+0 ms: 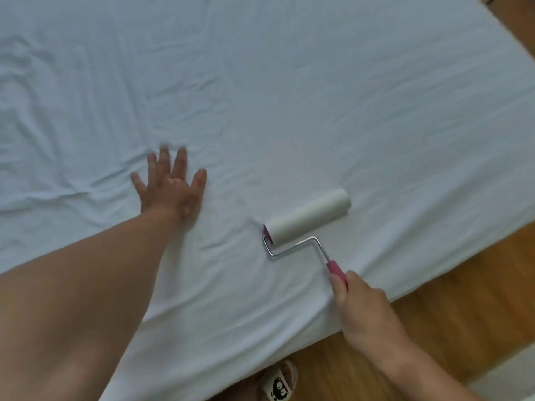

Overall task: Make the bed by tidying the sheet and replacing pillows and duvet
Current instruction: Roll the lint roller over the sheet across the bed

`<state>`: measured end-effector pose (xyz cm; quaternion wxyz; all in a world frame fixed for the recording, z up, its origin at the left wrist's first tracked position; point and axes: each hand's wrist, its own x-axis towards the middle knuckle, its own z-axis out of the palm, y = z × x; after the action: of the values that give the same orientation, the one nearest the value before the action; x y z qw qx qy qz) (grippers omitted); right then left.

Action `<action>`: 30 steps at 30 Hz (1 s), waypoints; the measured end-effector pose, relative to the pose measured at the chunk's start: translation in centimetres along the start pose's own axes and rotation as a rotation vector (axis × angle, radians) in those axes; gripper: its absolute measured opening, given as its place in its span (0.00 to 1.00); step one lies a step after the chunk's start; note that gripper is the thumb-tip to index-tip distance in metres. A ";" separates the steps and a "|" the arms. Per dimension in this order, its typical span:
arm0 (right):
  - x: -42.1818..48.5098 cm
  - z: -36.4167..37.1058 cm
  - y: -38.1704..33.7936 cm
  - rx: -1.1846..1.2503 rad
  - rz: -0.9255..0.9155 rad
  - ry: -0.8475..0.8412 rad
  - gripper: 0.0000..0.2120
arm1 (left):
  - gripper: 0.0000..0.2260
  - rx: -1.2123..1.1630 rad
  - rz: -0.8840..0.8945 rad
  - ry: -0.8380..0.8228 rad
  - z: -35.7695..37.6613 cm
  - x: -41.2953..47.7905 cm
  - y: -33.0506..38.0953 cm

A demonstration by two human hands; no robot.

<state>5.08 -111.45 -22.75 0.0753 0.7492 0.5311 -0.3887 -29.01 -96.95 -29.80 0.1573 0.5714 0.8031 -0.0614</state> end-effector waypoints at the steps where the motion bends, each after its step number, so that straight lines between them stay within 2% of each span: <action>1: -0.2 0.9 0.7 -0.022 0.068 -0.013 0.25 | 0.33 0.000 -0.008 -0.001 -0.3 1.7 0.2; 2: -0.4 1.4 1.1 -0.065 0.135 0.001 0.31 | 0.33 0.009 -0.018 0.003 -0.6 3.4 0.2; 4: 0.9 0.8 -0.2 -0.213 0.178 0.024 0.53 | 0.33 0.044 -0.029 0.018 -1.2 6.4 -0.4; 5: 2.4 0.1 -1.8 -0.291 0.177 0.006 0.58 | 0.32 0.051 -0.027 0.027 -1.5 7.9 -0.6; 7: 5.9 -1.5 -5.9 -0.288 0.130 0.025 0.51 | 0.31 0.041 -0.024 0.035 -2.2 11.0 -0.6; 10: 11.6 -3.8 -13.9 -0.106 0.007 0.022 0.27 | 0.30 0.039 -0.035 0.059 -3.3 14.7 -1.0; 11: 13.6 -4.4 -16.4 -0.083 -0.041 0.038 0.23 | 0.30 0.042 -0.035 0.078 -3.6 15.8 -1.3; 15: 19.4 -5.6 -22.8 -0.050 -0.109 0.040 0.22 | 0.30 0.045 -0.030 0.118 -3.5 18.6 -1.5; 19: 17.9 -4.3 -21.7 -0.093 0.013 0.041 0.27 | 0.31 0.082 -0.019 0.136 -2.7 18.7 -1.7; 21: 16.7 -3.8 -19.9 -0.147 -0.137 0.168 0.29 | 0.32 0.068 -0.001 0.152 -2.9 18.7 -2.0; 23: 17.4 -2.3 -19.7 -0.125 -0.373 0.376 0.21 | 0.31 0.034 0.024 0.151 -3.3 19.0 -1.9; 24: 18.3 -2.3 -20.3 -0.174 -0.434 0.486 0.18 | 0.31 0.004 0.028 0.159 -3.8 19.4 -1.8; 26: 19.0 -4.8 -23.6 -0.283 -0.277 0.132 0.14 | 0.31 -0.045 0.014 0.172 -5.1 21.2 -1.7; 28: 22.4 -6.4 -28.3 -0.336 -0.239 0.185 0.20 | 0.31 -0.034 -0.014 0.191 -6.3 23.8 -1.8; 30: 26.8 -8.8 -34.0 -0.259 -0.205 0.070 0.22 | 0.30 -0.029 -0.056 0.186 -7.4 26.7 -1.8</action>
<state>-15.92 -72.67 -24.25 0.1128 0.6882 0.6526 -0.2962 -40.05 -71.49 -31.60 0.0886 0.5496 0.8307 -0.0010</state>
